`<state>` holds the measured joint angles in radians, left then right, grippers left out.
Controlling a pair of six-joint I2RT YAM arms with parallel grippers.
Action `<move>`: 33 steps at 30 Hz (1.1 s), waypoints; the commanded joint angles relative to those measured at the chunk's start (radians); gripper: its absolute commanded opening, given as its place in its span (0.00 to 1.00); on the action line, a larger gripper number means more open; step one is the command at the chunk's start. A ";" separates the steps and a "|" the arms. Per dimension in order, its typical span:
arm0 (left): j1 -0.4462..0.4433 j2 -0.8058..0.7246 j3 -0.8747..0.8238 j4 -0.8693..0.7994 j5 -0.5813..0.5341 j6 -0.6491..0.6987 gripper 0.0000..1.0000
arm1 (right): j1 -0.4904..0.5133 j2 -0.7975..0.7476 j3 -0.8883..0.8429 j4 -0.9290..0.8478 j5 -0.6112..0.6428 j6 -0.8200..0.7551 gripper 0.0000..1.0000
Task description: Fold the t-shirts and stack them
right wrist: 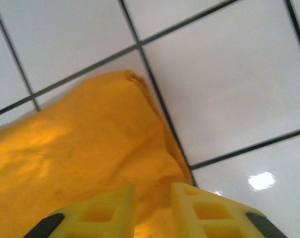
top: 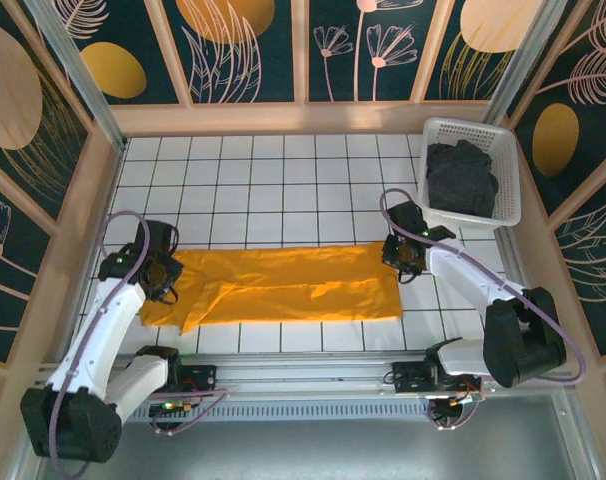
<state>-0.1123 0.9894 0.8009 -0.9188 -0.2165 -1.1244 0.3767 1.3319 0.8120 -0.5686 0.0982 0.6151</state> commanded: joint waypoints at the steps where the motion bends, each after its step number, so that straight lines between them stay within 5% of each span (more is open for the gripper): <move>1: -0.001 0.109 0.029 0.179 0.039 0.030 0.34 | 0.022 0.073 0.042 0.053 -0.054 0.018 0.17; 10: 0.073 0.461 -0.012 0.439 0.088 0.099 0.26 | -0.006 0.258 0.055 0.151 -0.102 0.065 0.18; 19: 0.249 0.586 -0.036 0.529 0.118 0.232 0.27 | -0.074 0.490 0.224 0.061 -0.052 0.058 0.27; 26: 0.253 0.848 0.228 0.589 0.217 0.276 0.27 | -0.148 0.711 0.542 0.027 -0.078 -0.046 0.31; 33: 0.252 0.787 0.326 0.529 0.218 0.268 0.30 | -0.156 0.699 0.687 -0.024 -0.066 -0.144 0.36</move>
<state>0.1329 1.8328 1.1187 -0.3458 -0.0109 -0.8673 0.2188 2.0686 1.4799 -0.5209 0.0093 0.5308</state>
